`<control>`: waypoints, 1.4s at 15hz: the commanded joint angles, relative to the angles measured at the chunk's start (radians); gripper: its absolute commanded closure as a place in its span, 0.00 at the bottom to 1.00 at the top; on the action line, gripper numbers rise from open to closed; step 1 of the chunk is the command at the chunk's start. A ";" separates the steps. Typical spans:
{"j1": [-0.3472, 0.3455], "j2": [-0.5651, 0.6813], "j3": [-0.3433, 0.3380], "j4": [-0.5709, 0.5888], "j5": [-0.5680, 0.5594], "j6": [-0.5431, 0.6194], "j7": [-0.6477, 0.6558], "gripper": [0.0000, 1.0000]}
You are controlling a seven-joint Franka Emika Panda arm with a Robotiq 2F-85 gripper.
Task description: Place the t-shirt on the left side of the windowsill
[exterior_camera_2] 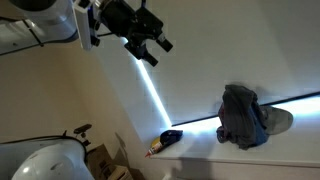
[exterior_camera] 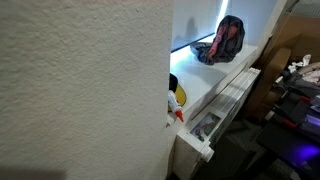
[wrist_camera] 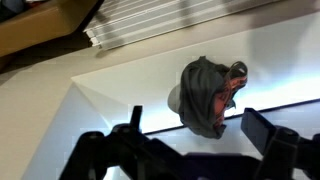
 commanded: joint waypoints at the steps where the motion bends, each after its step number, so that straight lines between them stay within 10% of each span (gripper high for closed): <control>1: -0.027 0.042 -0.192 0.100 -0.006 0.039 -0.187 0.00; 2: -0.045 0.012 -0.105 0.041 0.016 0.037 -0.114 0.00; 5: -0.039 0.017 -0.205 0.089 0.014 0.037 -0.194 0.00; 11: -0.010 0.031 -0.196 0.117 0.045 0.019 -0.200 0.00; 18: 0.116 0.064 0.121 0.045 0.021 -0.031 -0.172 0.00; 21: 0.153 0.099 0.129 0.036 -0.007 -0.079 -0.259 0.00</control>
